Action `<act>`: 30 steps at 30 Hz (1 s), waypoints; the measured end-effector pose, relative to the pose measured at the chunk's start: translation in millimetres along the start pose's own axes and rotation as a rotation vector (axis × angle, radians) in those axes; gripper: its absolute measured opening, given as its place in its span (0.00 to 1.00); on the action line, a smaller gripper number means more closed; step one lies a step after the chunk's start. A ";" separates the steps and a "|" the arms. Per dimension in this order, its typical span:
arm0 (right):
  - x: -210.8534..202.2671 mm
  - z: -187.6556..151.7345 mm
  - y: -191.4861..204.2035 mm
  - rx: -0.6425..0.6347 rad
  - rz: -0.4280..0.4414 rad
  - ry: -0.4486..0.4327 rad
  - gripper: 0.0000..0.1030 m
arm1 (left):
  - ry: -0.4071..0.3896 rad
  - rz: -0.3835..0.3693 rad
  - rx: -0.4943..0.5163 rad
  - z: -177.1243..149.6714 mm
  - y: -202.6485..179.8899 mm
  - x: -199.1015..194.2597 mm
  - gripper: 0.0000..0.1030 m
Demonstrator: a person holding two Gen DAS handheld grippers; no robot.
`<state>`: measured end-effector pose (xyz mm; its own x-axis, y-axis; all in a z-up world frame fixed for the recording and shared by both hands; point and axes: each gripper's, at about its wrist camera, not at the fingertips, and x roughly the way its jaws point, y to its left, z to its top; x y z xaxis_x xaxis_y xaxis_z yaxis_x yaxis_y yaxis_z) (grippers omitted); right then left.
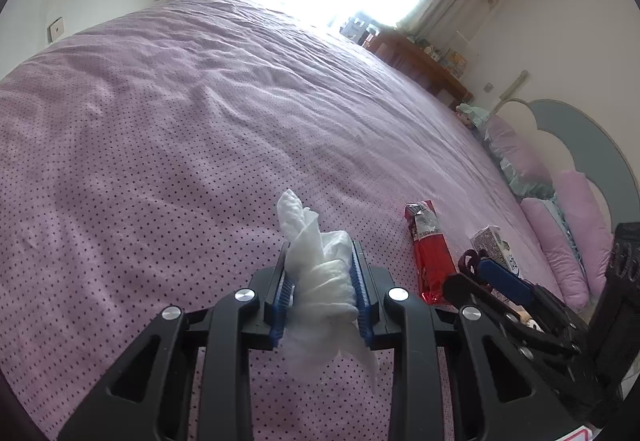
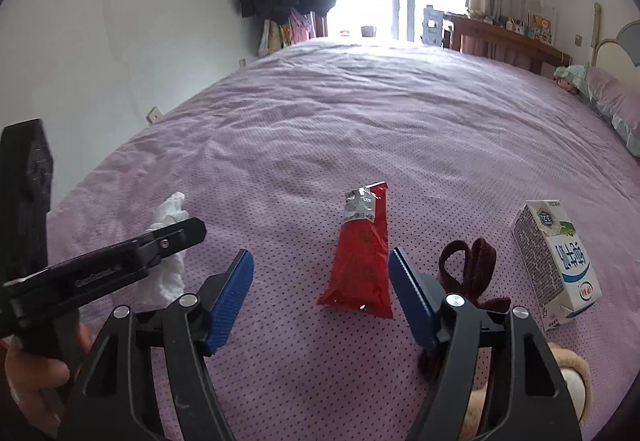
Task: Collect trash
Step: 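Grasp the white tissue with the left tool while the right tool grasps the red wrapper, then carry the tissue and red wrapper in both tools over the yellow bin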
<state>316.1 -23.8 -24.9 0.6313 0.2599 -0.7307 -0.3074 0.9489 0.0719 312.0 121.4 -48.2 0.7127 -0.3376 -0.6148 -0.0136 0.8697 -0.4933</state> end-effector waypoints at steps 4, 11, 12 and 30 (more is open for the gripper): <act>37.0 8.1 -9.5 0.042 -0.047 0.108 0.45 | 0.009 -0.019 -0.005 -1.9 -0.5 3.9 0.28; 31.8 1.8 -17.6 0.113 0.018 0.089 0.33 | 0.021 -0.027 0.014 -7.8 -3.7 2.9 0.28; 25.2 -0.7 -16.6 0.109 0.030 0.079 0.33 | 0.020 -0.029 0.018 -8.9 -5.1 1.5 0.28; -151.9 -110.3 -34.6 0.098 0.113 -0.083 0.33 | 0.077 -0.265 0.202 -96.6 -90.6 -71.9 0.28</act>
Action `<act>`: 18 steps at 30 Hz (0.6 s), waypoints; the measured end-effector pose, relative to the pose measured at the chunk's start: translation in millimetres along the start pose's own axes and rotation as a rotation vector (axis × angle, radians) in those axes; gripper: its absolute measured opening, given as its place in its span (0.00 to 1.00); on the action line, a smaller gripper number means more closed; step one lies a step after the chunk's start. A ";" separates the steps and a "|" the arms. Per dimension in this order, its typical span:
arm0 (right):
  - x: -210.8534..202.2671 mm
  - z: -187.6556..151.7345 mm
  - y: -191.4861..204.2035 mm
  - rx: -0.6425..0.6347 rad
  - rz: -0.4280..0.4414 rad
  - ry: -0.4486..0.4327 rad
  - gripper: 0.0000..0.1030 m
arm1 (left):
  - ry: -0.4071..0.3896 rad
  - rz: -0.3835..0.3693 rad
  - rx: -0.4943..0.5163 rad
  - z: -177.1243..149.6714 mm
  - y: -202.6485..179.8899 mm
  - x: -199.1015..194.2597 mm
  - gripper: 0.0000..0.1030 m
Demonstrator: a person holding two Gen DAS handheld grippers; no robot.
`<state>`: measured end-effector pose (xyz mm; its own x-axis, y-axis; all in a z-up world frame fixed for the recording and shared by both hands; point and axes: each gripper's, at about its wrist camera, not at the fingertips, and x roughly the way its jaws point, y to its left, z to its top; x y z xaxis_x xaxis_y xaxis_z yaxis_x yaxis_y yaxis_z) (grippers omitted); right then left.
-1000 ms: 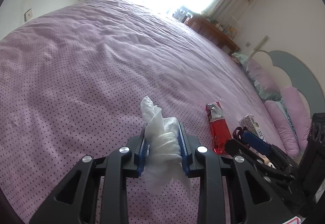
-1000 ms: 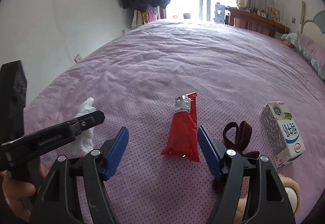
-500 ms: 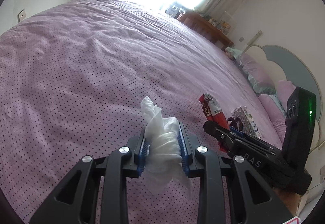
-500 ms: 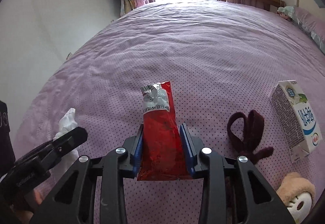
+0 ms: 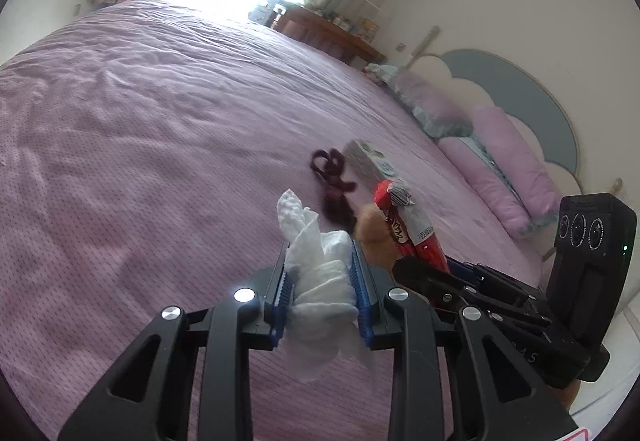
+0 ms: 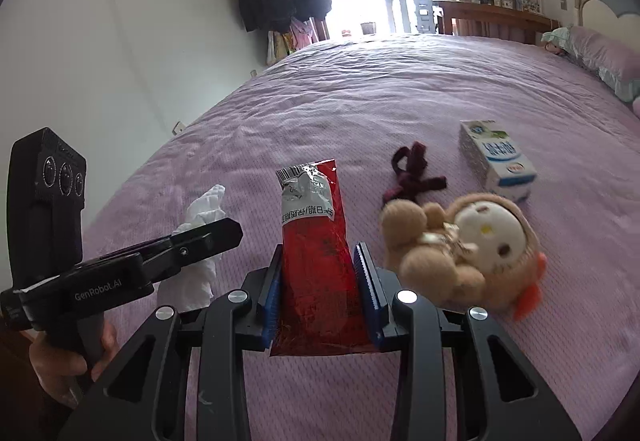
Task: Collect trash
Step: 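Carry the tissue and red wrapper in both tools over the yellow bin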
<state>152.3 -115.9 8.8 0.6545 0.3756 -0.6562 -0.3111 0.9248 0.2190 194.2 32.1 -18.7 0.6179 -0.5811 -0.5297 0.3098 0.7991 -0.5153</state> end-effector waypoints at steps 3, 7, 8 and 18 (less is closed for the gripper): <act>-37.8 -27.9 -16.4 0.016 -0.081 -0.021 0.33 | 0.031 -0.054 0.042 -21.5 -31.8 3.6 0.28; -90.4 -76.2 -37.5 0.027 -0.178 -0.058 0.33 | 0.106 -0.155 0.116 -58.8 -85.6 18.0 0.28; -100.4 -87.4 -43.7 0.042 -0.186 -0.062 0.33 | 0.128 -0.179 0.129 -68.4 -97.5 23.4 0.28; -203.2 -224.0 -135.0 0.367 -0.406 -0.064 0.32 | 0.397 -0.332 0.339 -182.9 -220.3 87.5 0.28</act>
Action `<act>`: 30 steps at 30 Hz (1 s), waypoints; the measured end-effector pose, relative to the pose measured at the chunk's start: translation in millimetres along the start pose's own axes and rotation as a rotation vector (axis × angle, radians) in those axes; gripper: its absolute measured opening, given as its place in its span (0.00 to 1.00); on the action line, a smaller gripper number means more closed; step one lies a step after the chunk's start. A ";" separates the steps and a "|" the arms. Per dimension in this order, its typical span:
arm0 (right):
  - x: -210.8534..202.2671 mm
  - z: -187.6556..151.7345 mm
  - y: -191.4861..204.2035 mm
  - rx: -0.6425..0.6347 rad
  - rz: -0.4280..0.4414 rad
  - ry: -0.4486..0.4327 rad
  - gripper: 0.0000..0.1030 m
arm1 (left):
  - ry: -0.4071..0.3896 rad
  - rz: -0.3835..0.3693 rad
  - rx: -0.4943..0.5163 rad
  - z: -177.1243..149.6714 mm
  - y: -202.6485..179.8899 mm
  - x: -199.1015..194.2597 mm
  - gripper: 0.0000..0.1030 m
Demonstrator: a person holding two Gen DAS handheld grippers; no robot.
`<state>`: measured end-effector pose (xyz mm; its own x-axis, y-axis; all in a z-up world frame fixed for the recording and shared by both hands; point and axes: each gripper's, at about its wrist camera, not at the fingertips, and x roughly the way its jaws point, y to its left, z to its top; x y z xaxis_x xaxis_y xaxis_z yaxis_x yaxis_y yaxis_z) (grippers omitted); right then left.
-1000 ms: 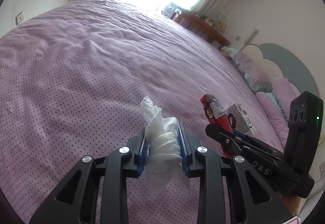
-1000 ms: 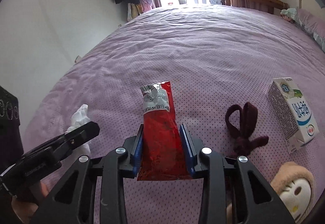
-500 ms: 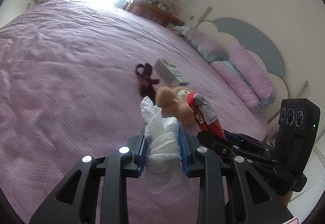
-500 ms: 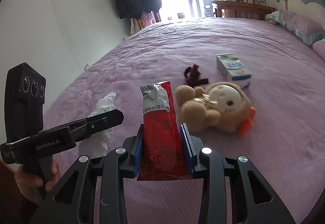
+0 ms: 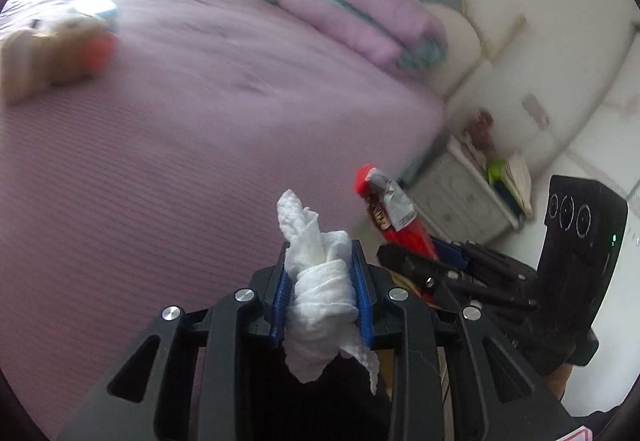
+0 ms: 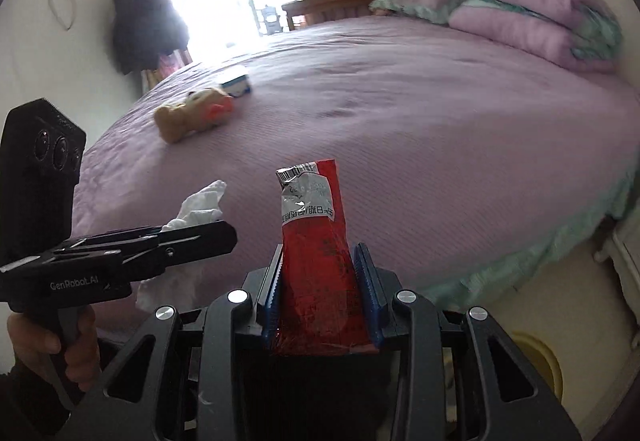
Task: Collect trash
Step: 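Carry the tissue and red wrapper in both tools over the yellow bin, then open both tools to drop the tissue and red wrapper into the bin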
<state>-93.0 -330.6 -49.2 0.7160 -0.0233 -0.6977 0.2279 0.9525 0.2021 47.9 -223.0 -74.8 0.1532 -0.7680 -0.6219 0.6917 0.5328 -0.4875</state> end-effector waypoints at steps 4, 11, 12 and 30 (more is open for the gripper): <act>-19.8 -31.9 -56.8 0.129 -0.101 0.013 0.32 | 0.130 -0.083 0.062 -17.0 -39.2 52.6 0.28; -30.9 -87.4 -123.6 0.309 -0.220 0.070 0.32 | 0.300 -0.157 0.164 -49.8 -95.0 126.5 0.28; -31.2 -93.2 -128.9 0.332 -0.234 0.075 0.32 | 0.333 -0.160 0.180 -55.2 -100.9 139.7 0.28; -8.1 -175.1 -206.2 0.507 -0.313 0.230 0.33 | 0.537 -0.140 0.142 -92.9 -126.6 262.9 0.71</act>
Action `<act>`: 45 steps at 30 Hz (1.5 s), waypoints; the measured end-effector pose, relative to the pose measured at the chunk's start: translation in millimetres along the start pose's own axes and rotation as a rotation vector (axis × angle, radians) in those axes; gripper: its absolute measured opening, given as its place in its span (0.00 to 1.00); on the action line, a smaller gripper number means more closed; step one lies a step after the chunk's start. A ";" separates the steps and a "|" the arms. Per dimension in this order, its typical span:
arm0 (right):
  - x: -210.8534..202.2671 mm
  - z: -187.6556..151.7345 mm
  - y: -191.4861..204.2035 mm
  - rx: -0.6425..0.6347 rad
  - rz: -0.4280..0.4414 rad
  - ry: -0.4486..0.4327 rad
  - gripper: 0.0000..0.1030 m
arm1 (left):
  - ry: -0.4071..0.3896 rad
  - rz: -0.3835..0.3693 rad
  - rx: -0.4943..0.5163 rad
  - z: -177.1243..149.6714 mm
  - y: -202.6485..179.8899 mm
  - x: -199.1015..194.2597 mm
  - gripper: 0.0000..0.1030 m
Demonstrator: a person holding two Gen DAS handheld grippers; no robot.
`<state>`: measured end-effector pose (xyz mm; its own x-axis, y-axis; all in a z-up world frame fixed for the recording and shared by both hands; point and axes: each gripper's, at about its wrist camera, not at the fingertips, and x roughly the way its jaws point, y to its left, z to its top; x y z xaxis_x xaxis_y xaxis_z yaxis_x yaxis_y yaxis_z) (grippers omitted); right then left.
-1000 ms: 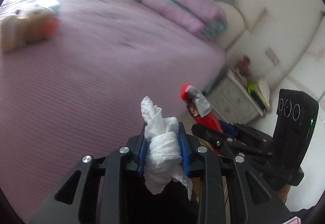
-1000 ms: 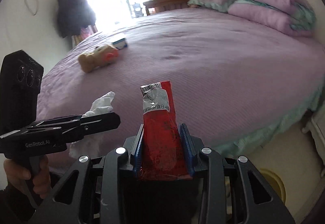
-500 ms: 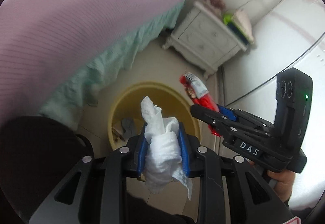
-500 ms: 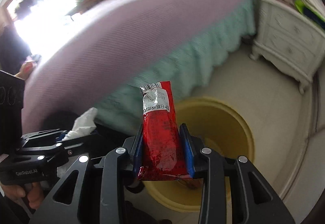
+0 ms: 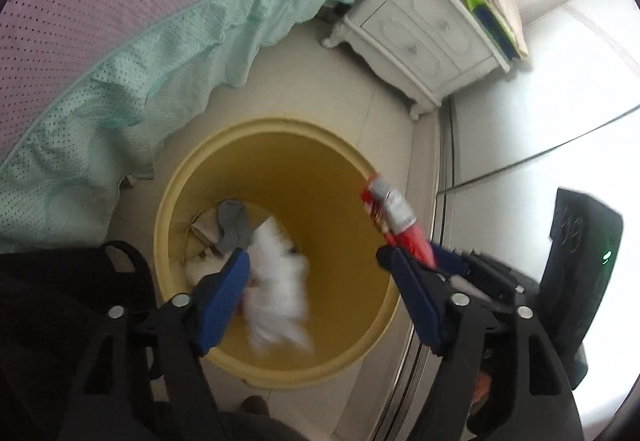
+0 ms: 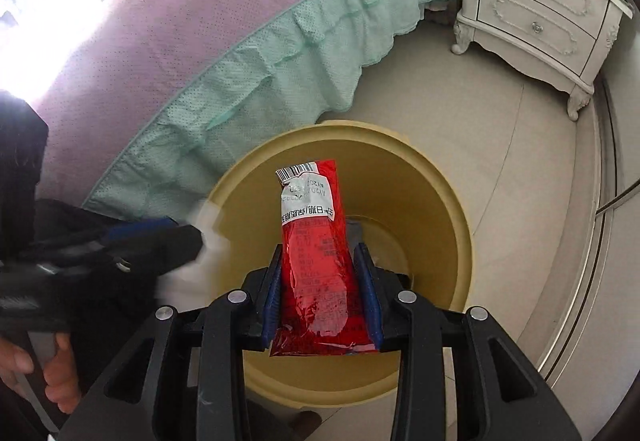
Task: Collect trash
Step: 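Open both tools to drop the tissue and red wrapper into the bin, then swing both tools back toward the plush bear and milk carton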
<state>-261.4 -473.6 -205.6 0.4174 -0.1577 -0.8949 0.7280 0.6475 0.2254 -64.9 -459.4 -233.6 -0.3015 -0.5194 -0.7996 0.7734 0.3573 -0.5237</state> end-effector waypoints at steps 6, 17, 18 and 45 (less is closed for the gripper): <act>17.2 -4.2 -7.2 0.019 0.000 0.054 0.33 | 0.007 -0.027 -0.062 -2.6 11.6 -1.1 0.75; 25.8 -6.2 10.6 -0.046 0.010 0.048 0.45 | -0.009 -0.065 -0.074 -5.2 13.7 -5.6 0.78; 26.1 -6.8 9.8 -0.040 0.017 0.053 0.45 | -0.010 -0.065 -0.070 -5.5 13.5 -6.1 0.78; -101.0 43.6 185.5 -0.408 0.456 -0.514 0.92 | -0.645 0.201 -0.037 -78.3 28.6 -274.2 0.96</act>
<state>-144.7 -370.1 -56.5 0.8968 -0.0716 -0.4367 0.2106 0.9370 0.2788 -3.8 -246.0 -52.3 0.2485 -0.7952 -0.5530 0.7565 0.5159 -0.4019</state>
